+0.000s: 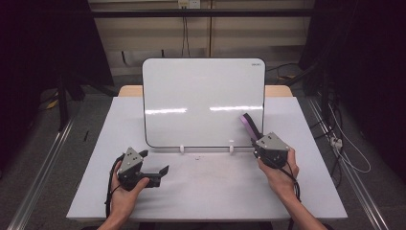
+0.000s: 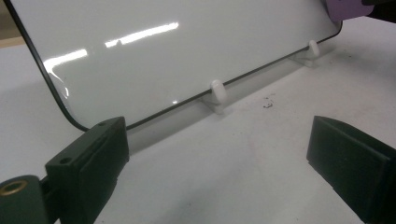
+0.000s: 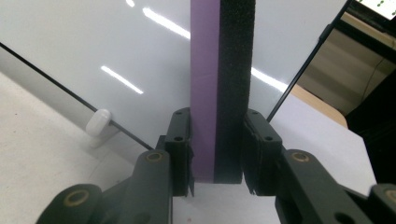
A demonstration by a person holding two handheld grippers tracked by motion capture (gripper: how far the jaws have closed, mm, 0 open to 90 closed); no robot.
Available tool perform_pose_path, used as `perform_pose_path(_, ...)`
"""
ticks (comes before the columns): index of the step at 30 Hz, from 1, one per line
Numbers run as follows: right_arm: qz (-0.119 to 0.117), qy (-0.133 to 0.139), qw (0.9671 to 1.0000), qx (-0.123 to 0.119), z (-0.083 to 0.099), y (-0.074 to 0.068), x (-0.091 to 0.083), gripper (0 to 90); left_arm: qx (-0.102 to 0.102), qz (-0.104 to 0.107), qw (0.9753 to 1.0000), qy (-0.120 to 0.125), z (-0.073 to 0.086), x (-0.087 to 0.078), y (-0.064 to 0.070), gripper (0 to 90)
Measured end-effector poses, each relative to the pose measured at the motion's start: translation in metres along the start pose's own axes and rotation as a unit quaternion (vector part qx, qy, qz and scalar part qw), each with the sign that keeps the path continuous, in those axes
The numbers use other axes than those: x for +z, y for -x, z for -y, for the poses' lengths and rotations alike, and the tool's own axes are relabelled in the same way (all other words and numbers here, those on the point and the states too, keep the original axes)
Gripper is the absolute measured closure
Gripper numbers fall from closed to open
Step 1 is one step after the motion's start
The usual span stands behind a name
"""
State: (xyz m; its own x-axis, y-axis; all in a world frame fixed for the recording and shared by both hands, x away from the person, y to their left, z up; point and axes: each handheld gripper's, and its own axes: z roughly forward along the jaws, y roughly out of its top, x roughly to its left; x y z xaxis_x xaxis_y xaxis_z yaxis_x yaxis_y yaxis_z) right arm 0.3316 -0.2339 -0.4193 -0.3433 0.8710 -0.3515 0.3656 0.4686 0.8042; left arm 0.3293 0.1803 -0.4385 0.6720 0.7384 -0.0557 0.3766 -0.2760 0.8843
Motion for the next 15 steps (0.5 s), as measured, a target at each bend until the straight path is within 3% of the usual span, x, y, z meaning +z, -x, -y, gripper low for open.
perform_pose_path(7,0.014,-0.017,0.9995,-0.021,-0.0075,-0.0074,0.002,66.0,0.0,-0.001,1.0,0.001,-0.0001,-0.0004,-0.0018,5.6)
perform_pose_path(15,0.006,-0.022,0.9995,-0.024,-0.0103,-0.0081,0.0078,65.3,0.002,-0.009,1.0,0.003,-0.0006,-0.0013,-0.0039,5.7)
